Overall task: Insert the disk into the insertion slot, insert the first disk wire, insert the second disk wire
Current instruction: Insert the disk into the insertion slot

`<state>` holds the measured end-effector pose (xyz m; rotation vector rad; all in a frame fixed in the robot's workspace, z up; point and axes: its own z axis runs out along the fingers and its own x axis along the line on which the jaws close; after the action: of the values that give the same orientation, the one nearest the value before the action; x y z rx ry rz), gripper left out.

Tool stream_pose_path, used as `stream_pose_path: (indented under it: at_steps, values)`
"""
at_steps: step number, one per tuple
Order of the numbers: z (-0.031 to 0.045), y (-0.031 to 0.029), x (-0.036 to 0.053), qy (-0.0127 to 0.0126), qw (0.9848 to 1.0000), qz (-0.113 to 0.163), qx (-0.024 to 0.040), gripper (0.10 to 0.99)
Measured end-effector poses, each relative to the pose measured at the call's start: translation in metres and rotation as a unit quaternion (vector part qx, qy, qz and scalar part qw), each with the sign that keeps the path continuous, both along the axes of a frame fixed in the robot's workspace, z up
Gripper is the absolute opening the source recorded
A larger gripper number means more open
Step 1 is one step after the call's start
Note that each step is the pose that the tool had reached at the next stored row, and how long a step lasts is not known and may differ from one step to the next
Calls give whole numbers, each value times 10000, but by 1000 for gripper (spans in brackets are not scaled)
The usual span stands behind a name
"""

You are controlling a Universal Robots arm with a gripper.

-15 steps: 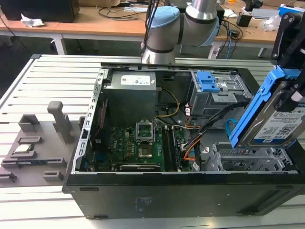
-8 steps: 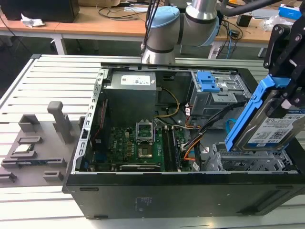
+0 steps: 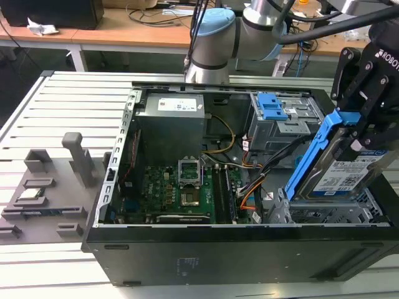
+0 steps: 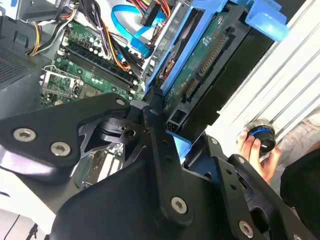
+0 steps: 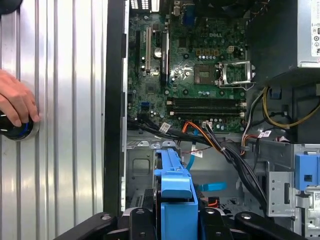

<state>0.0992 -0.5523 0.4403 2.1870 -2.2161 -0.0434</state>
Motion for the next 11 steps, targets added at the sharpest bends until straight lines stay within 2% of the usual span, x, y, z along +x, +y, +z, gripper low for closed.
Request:
stream_pose_path:
  at_steps: [6, 11]
  values:
    - [-116, 7, -1, 0, 10000, -1, 1, 365]
    - [-283, 8, -1, 0, 10000, -1, 0, 365]
